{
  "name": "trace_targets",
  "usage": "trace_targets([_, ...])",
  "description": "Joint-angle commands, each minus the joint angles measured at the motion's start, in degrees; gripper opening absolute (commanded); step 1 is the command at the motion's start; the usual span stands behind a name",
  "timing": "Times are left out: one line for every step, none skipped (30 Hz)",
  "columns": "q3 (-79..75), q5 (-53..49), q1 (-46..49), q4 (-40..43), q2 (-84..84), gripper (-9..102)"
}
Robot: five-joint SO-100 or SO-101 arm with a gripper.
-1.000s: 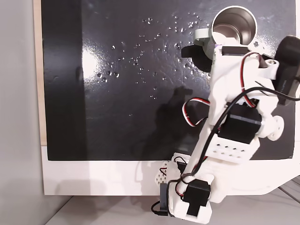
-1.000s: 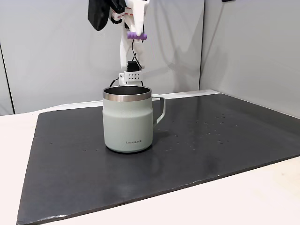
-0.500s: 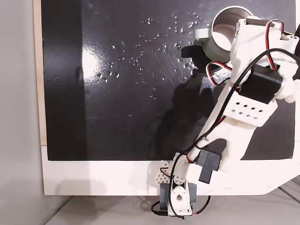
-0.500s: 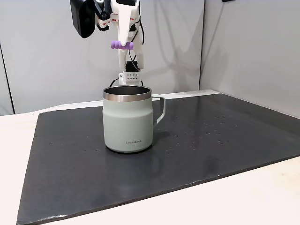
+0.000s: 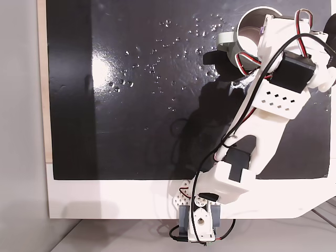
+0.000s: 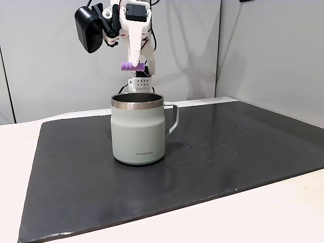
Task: Grasp a pengrip and put it in the cup.
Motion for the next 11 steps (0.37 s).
trace_targets([-3.6,1.2,0.3,0.5,0.9,20])
trace_targets([-3.8,1.5,0.3,0.7,0.9,21])
trace_targets([-4.0,1.6,0.3,0.9,0.9,21])
trace_targets([-4.3,1.6,0.3,1.1,0.9,21])
trace_targets([-4.7,1.6,0.3,1.2,0.9,21])
trace_targets([-4.9,1.6,0.3,1.5,0.9,21])
trace_targets([-5.2,1.7,0.2,1.8,0.9,21])
trace_targets([-5.5,1.7,0.2,2.0,0.9,21])
trace_targets([-5.9,1.7,0.1,2.4,0.9,21])
trace_targets([-6.5,1.7,0.0,2.8,0.9,21])
trace_targets([-7.1,1.7,-0.1,3.3,0.9,21])
